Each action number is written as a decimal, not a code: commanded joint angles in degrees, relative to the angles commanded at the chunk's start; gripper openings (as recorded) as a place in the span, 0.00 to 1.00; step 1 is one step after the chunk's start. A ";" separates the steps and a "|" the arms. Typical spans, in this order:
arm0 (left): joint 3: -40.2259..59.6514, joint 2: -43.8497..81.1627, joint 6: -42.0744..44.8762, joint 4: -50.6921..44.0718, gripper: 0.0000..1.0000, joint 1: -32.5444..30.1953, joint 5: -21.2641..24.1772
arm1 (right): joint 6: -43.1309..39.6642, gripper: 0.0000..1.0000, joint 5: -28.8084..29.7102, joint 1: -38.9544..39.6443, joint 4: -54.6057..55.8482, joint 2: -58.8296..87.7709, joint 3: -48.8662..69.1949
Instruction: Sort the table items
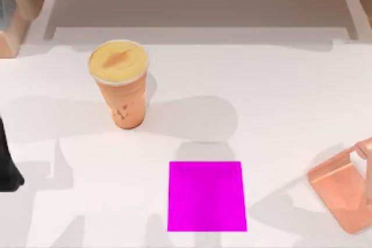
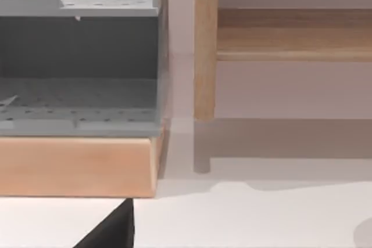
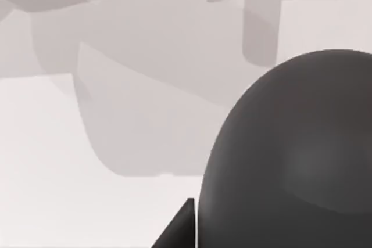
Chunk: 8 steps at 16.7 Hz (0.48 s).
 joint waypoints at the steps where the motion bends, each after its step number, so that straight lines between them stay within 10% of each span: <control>1: 0.00 0.00 0.00 0.00 1.00 0.00 0.00 | 0.06 0.00 0.00 -0.03 -2.30 -1.03 1.48; 8: 0.00 0.00 0.00 0.00 1.00 0.00 0.00 | 0.21 0.00 0.03 0.13 -5.41 -2.63 3.86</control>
